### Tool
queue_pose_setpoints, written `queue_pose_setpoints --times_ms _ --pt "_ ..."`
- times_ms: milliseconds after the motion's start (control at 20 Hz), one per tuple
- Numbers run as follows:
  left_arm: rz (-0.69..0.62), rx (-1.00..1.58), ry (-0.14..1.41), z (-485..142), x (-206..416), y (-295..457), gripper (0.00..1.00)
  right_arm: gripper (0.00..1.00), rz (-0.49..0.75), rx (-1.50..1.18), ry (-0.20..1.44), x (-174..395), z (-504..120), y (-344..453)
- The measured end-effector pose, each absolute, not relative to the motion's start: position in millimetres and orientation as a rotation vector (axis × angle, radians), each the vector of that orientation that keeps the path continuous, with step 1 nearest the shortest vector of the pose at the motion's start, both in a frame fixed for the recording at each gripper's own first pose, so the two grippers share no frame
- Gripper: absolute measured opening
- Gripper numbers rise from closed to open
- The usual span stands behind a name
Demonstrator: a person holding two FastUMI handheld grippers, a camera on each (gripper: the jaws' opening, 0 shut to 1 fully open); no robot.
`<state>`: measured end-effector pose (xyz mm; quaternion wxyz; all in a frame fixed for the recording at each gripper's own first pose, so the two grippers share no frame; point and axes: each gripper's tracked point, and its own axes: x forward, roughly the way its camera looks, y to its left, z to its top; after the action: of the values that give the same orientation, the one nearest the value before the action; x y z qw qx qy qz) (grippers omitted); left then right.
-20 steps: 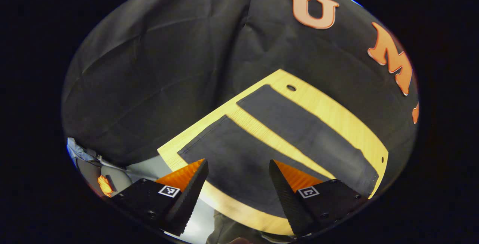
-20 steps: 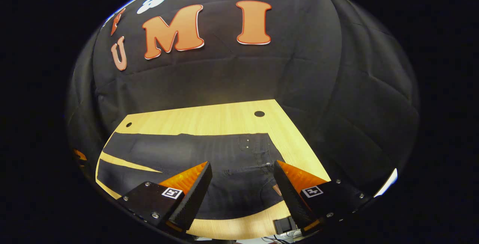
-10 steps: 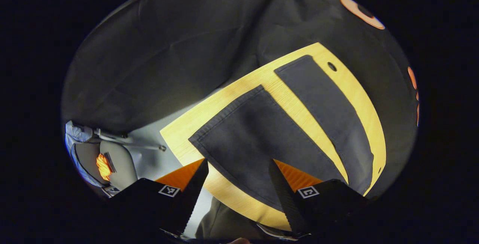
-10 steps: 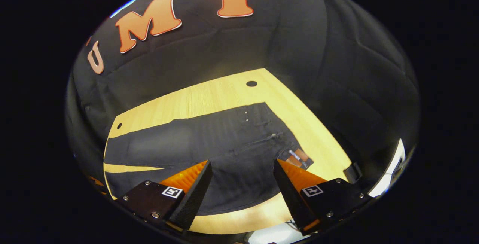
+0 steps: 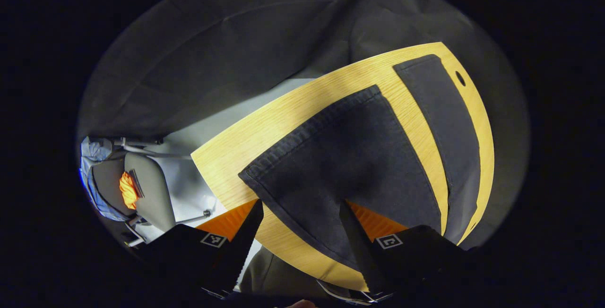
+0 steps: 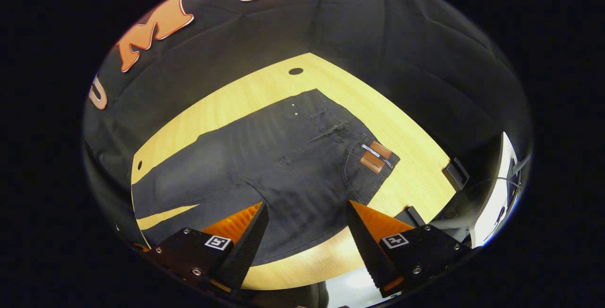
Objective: Grasp the waist and the cuffs of the jeans and fold them to make the two legs overlap; first hold the waist and fold one-third of the jeans toward the cuffs, then hold the cuffs and fold the remaining one-third in the same direction to finish folding.
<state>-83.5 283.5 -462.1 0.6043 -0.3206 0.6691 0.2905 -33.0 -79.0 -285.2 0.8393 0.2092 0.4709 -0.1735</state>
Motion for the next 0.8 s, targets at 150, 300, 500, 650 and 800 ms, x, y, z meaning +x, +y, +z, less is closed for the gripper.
queue_pose_setpoints --times_ms 150,300,500,650,800 --pt "0.743 -0.757 1.562 -470 -84 287 0.98 1.00 -0.415 0.477 1.056 -36 -312 -102" --pt "0.796 -0.777 1.575 -475 -84 285 0.98 1.00 -0.488 0.576 1.116 -38 -338 -120" --pt "0.834 -0.819 1.584 -482 -81 282 0.98 0.99 -0.570 0.641 1.158 -35 -365 -144" --pt "0.855 -0.859 1.582 -481 -82 280 0.98 0.99 -0.617 0.683 1.188 -32 -383 -156" --pt "0.864 -0.886 1.592 -481 -81 283 0.98 0.99 -0.656 0.765 1.218 -30 -402 -161"
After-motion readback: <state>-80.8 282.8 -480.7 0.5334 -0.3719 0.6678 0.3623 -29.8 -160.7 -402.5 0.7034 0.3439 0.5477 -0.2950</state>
